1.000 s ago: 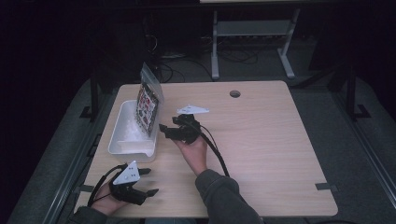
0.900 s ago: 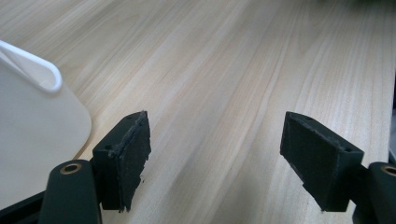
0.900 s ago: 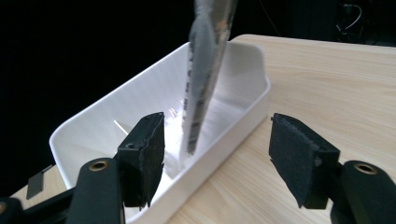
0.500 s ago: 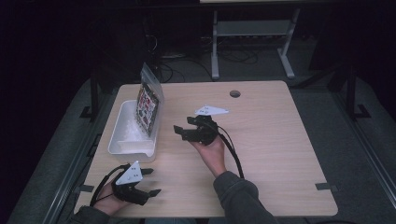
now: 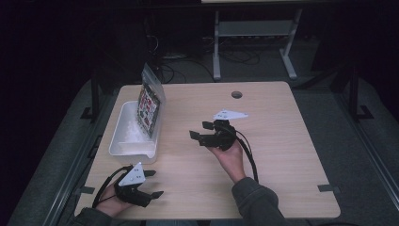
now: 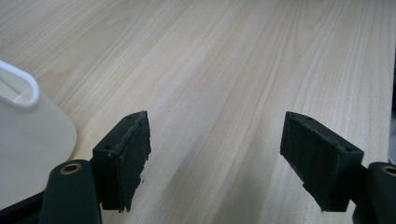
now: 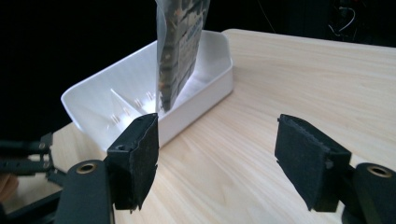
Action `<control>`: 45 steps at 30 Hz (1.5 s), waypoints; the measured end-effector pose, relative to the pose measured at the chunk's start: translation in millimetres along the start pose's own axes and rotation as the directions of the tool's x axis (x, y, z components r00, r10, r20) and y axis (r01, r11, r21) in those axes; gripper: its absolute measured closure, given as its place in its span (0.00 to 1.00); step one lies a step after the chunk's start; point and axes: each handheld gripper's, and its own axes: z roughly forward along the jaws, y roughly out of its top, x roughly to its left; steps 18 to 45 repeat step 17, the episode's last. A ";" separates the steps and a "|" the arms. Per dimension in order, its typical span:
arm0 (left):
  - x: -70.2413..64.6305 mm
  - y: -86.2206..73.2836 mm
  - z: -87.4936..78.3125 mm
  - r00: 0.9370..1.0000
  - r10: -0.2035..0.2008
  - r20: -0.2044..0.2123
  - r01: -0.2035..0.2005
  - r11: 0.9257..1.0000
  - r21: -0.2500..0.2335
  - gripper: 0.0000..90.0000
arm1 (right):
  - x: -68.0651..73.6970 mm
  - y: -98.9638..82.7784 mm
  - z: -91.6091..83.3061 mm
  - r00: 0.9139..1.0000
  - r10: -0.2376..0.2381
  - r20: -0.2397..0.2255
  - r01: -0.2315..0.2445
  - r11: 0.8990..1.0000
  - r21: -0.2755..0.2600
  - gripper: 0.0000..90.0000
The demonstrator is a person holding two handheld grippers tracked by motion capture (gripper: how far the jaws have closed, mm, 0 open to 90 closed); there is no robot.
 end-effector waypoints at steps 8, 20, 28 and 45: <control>-1.4 0.3 0.8 1.000 -0.001 0.005 0.001 1.000 -0.002 0.26 | -8.3 -19.9 -22.0 1.000 0.016 -0.015 -0.015 1.000 0.013 0.31; -1.9 0.0 0.7 1.000 0.001 0.008 -0.001 1.000 -0.003 0.26 | -11.3 -67.3 -51.8 1.000 0.021 -0.007 -0.020 0.993 0.115 0.31; -1.9 0.0 0.7 1.000 0.001 0.008 -0.001 1.000 -0.003 0.26 | -11.3 -67.3 -51.8 1.000 0.021 -0.007 -0.020 0.993 0.115 0.31; -1.9 0.0 0.7 1.000 0.001 0.008 -0.001 1.000 -0.003 0.26 | -11.3 -67.3 -51.8 1.000 0.021 -0.007 -0.020 0.993 0.115 0.31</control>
